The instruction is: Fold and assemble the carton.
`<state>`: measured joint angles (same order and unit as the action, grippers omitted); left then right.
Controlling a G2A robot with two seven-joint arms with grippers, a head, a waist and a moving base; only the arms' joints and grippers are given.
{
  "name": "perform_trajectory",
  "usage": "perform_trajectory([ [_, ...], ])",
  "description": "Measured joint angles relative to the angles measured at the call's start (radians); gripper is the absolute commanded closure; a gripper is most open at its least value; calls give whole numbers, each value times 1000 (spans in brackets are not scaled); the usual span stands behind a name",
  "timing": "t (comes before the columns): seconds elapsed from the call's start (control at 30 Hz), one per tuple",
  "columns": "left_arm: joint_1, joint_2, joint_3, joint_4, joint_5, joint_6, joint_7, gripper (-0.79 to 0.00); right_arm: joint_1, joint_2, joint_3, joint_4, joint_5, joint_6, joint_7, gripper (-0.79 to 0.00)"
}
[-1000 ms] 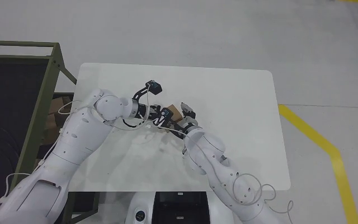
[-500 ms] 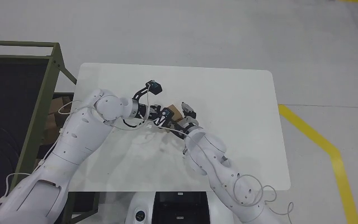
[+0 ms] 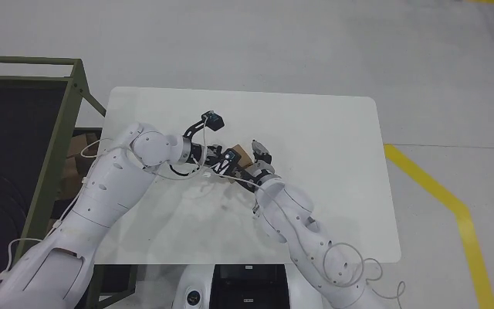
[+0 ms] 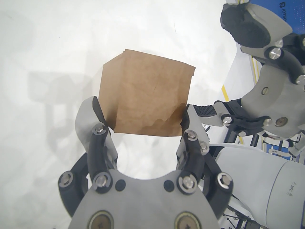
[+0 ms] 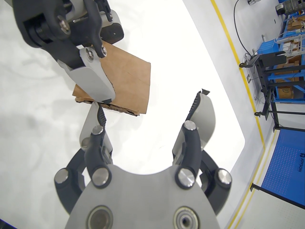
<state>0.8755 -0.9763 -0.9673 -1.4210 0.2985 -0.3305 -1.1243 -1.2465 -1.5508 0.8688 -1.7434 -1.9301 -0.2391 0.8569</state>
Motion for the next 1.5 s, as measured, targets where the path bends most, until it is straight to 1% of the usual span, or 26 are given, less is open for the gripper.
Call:
perform_trajectory([
  [0.13,-1,0,1,0,1,1,1,-616,-6,1,3,-3,-3,-4,-6,-625],
  [0.3,-2,0,-1,1,0,3,6,-656,-8,0,5,-5,-3,-6,-6,-619],
  [0.67,1,1,-4,3,-1,1,10,-622,-15,-1,10,-1,-8,-8,-11,-619],
  [0.73,0,1,-3,4,-1,1,9,-622,-11,-2,9,6,-6,-9,-10,-616],
  [0.9,-1,1,-2,7,-5,0,10,-650,-2,-6,6,16,-3,-8,-5,-616],
  [1.07,-2,0,-2,9,-7,0,12,-637,3,-8,4,24,-4,-4,2,-616],
  [1.23,-2,0,-2,11,-11,-3,11,-680,5,-10,4,27,-4,-2,4,-613],
  [1.3,-2,0,-2,12,-14,-3,11,-686,5,-11,4,27,-5,-2,4,-610],
  [1.37,-2,0,-3,13,-15,-3,12,-686,5,-11,5,28,-5,-2,4,-619],
  [1.5,0,1,-3,15,-20,-4,10,-650,8,-12,6,33,-1,-5,1,-606],
])
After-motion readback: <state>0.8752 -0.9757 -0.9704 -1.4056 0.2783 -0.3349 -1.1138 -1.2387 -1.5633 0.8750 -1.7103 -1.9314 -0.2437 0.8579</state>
